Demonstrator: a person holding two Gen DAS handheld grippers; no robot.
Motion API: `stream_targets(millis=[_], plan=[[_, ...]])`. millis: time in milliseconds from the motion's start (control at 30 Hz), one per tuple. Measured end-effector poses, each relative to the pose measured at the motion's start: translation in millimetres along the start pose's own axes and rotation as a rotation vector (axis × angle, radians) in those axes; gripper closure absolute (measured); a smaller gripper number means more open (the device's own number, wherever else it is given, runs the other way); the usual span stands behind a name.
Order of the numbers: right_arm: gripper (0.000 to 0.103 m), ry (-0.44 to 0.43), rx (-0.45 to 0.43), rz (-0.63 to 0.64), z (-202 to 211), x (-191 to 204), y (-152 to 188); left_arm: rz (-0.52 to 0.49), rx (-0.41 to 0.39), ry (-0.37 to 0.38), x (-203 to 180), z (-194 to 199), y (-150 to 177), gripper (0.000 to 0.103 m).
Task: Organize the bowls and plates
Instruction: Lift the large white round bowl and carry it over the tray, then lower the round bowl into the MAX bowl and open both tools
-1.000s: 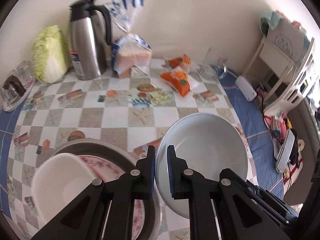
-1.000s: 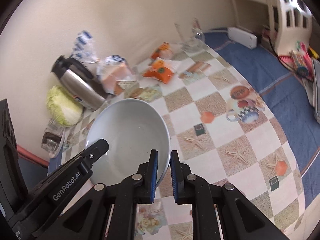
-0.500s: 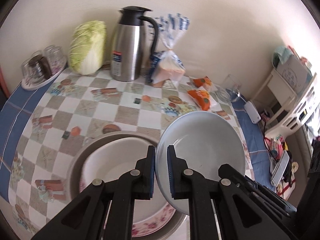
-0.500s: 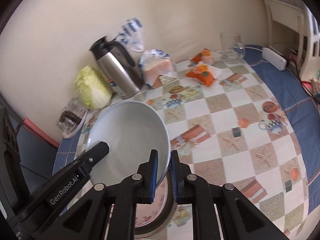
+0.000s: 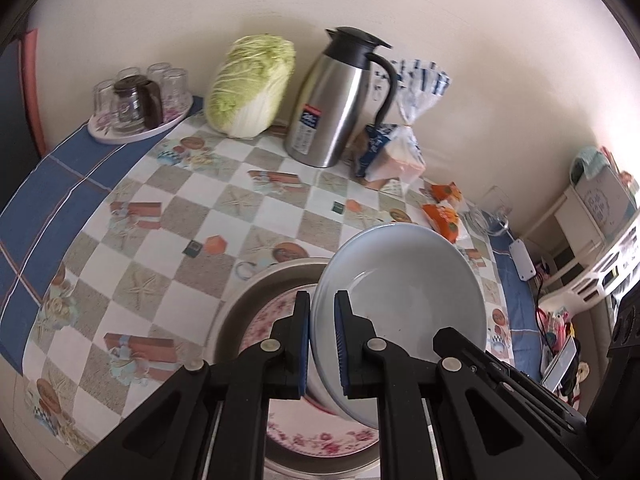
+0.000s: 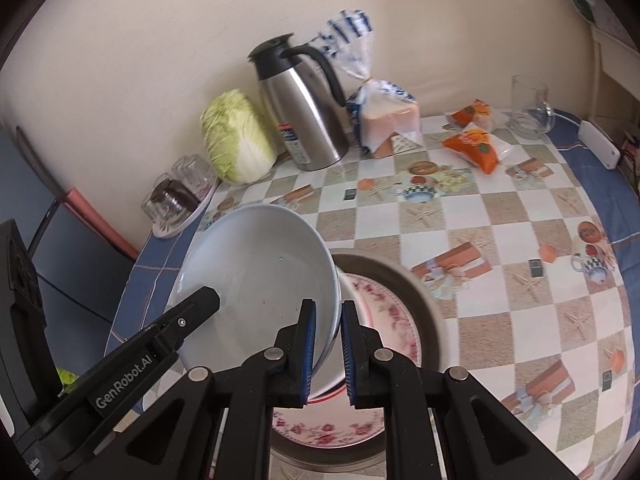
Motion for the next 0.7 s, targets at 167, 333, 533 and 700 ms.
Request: stream_targets(millis=[167,333,533,700], plan=[[0.089,0.011,0.011,0.018,-7,10,5,0.031,0.007,0.012,12,-3,3,0.091],[0.089,0.032,0.022,0.020,-14,8,7,0.031,0.028,0.029,11,-12,6,0.091],[0.089,0.073,0.034,0.015,-22,-3,6,0.011,0.060,0.029,6,-24,11,0.091],[0.086,0.088,0.050,0.019,-28,-6,8,0.002,0.064,0.017,5,-27,11,0.091]])
Point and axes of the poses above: each gripper's, at about its wrist camera, not at the fingertips, and z roughly against the way its jaws point, x to its left, y to its underside, the point moved 6 cm from there along -z, roughly the way its jaws point, and after that the axes turned 14 degrees about -z, right-handed, at the moved point
